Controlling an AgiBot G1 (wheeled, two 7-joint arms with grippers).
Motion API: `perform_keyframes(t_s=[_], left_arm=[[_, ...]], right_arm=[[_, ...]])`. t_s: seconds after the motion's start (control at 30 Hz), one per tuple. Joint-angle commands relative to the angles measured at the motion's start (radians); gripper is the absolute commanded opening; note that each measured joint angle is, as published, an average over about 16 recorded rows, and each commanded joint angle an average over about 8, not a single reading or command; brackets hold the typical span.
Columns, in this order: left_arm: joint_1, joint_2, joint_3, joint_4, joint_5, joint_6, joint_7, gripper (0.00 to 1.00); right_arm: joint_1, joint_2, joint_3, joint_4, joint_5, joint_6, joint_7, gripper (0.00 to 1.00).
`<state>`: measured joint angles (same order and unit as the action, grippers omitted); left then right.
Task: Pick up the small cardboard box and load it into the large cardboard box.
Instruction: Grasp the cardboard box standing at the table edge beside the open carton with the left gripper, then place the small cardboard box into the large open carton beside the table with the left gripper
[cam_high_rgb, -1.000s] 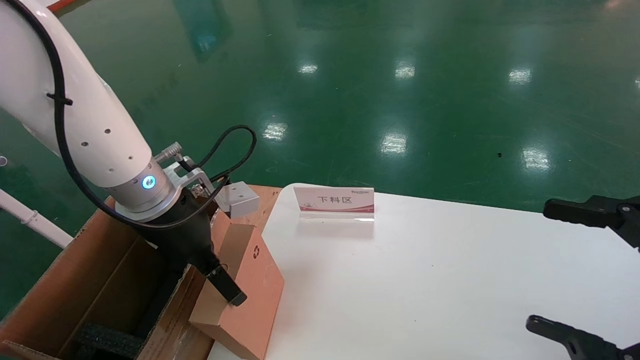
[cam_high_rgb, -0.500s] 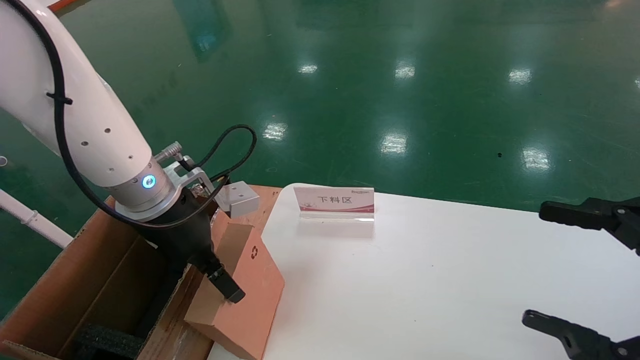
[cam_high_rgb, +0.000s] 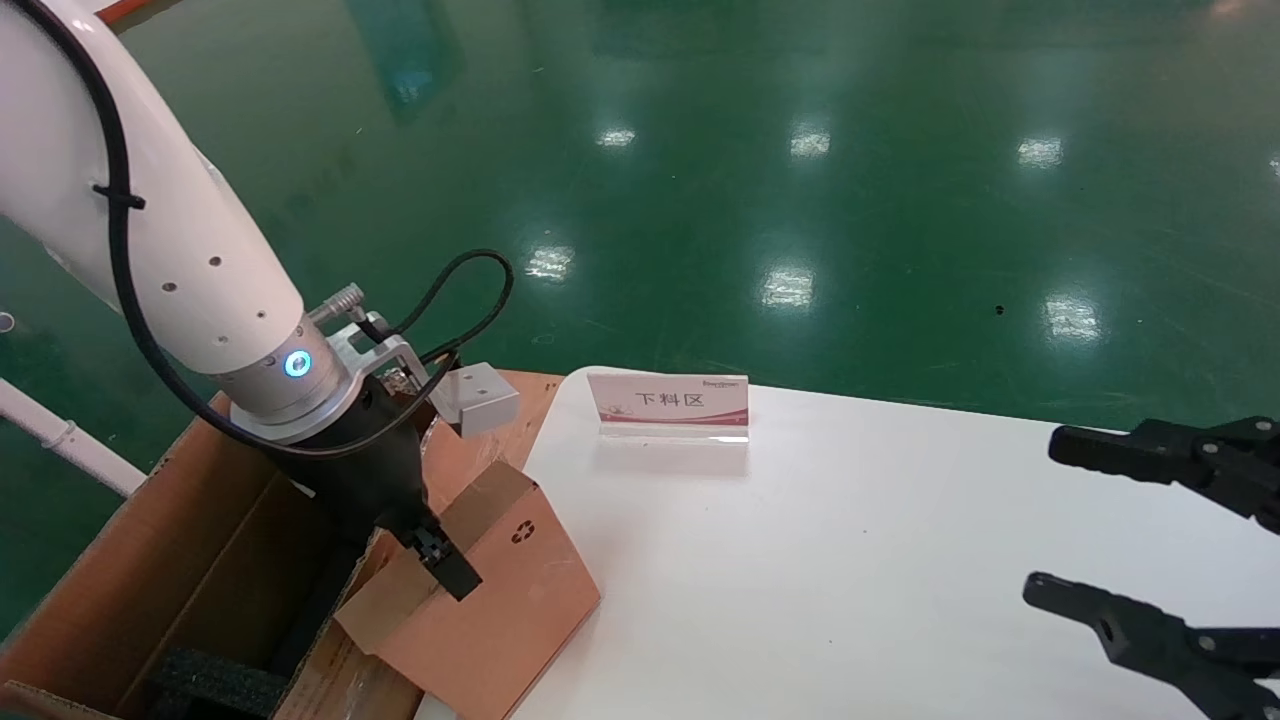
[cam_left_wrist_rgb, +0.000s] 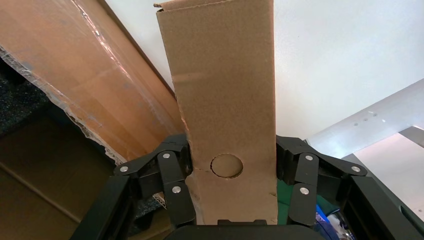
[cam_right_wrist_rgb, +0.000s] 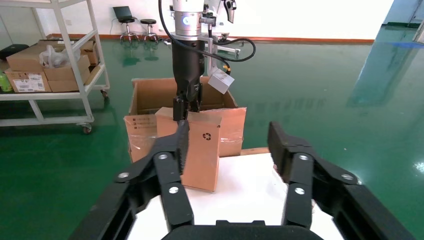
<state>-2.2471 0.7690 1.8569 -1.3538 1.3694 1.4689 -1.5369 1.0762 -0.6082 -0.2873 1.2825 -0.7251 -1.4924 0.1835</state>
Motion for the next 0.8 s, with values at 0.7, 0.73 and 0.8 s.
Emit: perform_keyframes(t_s=[0.7,0.73,0.8], left_arm=[[-0.317,0.001,-0.099,0.134,-0.006,0.1,0.107,0.0],[-0.344,0.006,-0.095,0.149,-0.003,0.109,0.122,0.0],[-0.396,0.019,-0.078,0.175,-0.003,0.12,0.152,0.0]], right_arm=[[0.001,0.0,-0.001,-0.001,0.001,0.0,-0.001,0.0],[0.001,0.0,-0.001,-0.001,0.001,0.0,-0.001,0.0],[0.001,0.0,-0.001,-0.001,0.001,0.0,-0.001,0.0]])
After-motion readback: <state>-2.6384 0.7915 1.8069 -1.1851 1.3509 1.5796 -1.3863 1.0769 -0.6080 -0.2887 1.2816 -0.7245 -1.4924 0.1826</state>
